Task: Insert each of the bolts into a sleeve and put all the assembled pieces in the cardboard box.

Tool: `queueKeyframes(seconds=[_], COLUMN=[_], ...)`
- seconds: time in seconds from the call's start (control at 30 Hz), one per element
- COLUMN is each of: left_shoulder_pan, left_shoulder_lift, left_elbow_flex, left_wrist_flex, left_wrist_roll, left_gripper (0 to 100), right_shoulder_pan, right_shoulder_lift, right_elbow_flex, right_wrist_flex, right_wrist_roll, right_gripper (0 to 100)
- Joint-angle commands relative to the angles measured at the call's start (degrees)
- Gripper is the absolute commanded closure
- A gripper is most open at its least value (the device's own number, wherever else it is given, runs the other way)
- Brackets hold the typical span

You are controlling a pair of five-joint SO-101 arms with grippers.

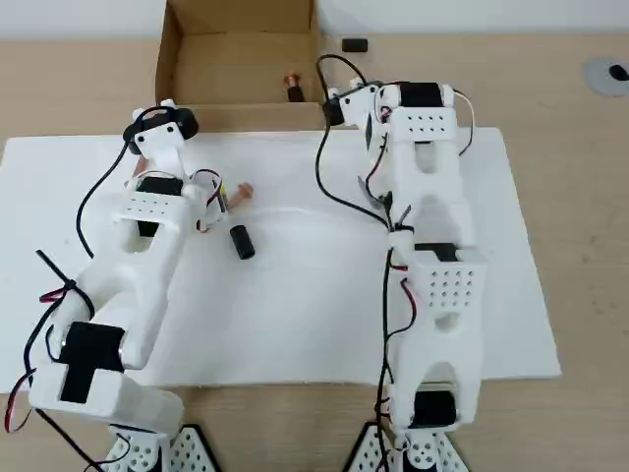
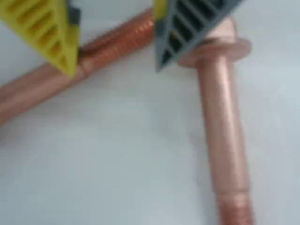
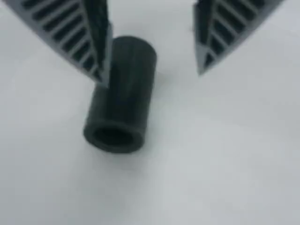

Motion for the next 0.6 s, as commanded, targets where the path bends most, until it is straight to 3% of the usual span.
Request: queueKeyframes(seconds=[0.0,0.57], left_shoulder_pan=[0.62,0.62], left_shoulder_lift=[-0.84,-0.84], left_elbow_flex=[0.35,0.26], left_wrist_flex=[0.09,0.09], left_wrist_roll=[-0.53,-0.62], left_gripper=[88,88], right_shoulder_pan=[1.36,4.0], right_shoulder_lift=[2.24,7.87], right_elbow_flex=[-0.22,-4.88], right_wrist_flex=[-1.76,-0.18], right_wrist_roll=[0.53,2.46], right_gripper=[84.0,85.6])
